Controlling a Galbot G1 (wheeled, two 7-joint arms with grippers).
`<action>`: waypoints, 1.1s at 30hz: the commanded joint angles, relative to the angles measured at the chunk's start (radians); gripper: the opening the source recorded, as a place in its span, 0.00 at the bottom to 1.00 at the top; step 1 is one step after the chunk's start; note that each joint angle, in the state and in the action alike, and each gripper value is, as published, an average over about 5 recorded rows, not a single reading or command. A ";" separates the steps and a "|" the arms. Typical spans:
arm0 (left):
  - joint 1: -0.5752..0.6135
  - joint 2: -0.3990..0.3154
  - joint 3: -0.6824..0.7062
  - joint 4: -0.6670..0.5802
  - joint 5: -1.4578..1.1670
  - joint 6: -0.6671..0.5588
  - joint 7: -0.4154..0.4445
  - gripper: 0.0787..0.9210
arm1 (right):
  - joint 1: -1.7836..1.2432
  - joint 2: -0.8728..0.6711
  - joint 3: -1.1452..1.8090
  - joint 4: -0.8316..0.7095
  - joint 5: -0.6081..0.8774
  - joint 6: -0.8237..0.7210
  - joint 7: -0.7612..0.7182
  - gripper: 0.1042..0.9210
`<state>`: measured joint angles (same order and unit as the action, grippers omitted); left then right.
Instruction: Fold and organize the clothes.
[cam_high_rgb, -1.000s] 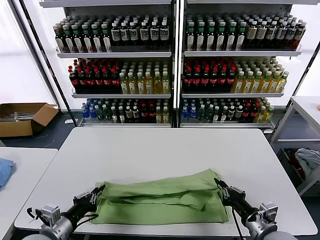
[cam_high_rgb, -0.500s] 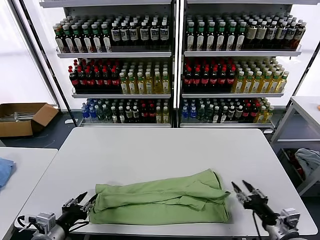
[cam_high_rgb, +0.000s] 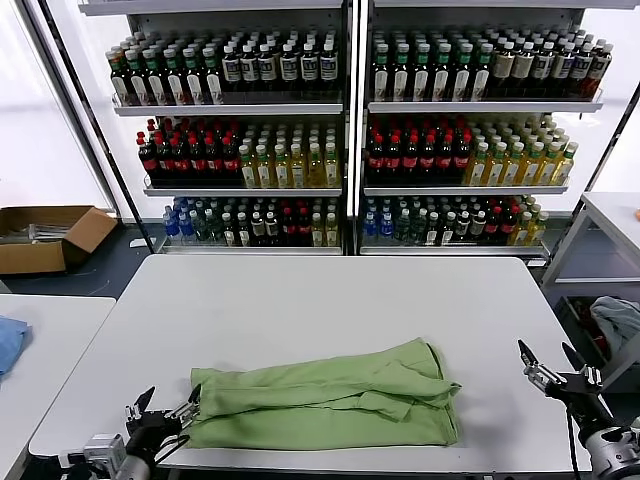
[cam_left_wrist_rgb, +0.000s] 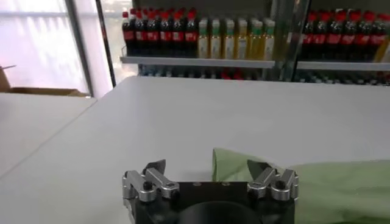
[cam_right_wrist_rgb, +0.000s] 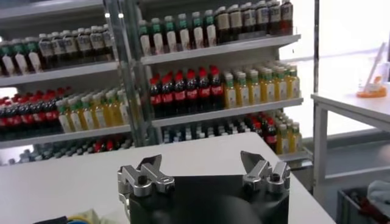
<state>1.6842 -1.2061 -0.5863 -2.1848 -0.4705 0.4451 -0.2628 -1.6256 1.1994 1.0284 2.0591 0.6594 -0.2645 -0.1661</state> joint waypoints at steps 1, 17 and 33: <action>-0.044 -0.103 0.148 0.067 0.090 -0.009 -0.103 0.88 | -0.007 0.015 0.045 -0.007 0.026 0.022 0.013 0.88; -0.025 -0.143 0.172 0.101 0.106 0.024 -0.136 0.65 | 0.001 0.008 0.017 0.008 0.028 0.010 0.031 0.88; -0.105 0.167 -0.312 0.168 0.102 -0.047 0.088 0.11 | 0.013 -0.012 -0.027 0.024 0.026 0.006 0.025 0.88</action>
<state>1.6473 -1.2828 -0.5133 -2.0980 -0.3614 0.4307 -0.3461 -1.6136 1.1887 1.0134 2.0792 0.6838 -0.2606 -0.1404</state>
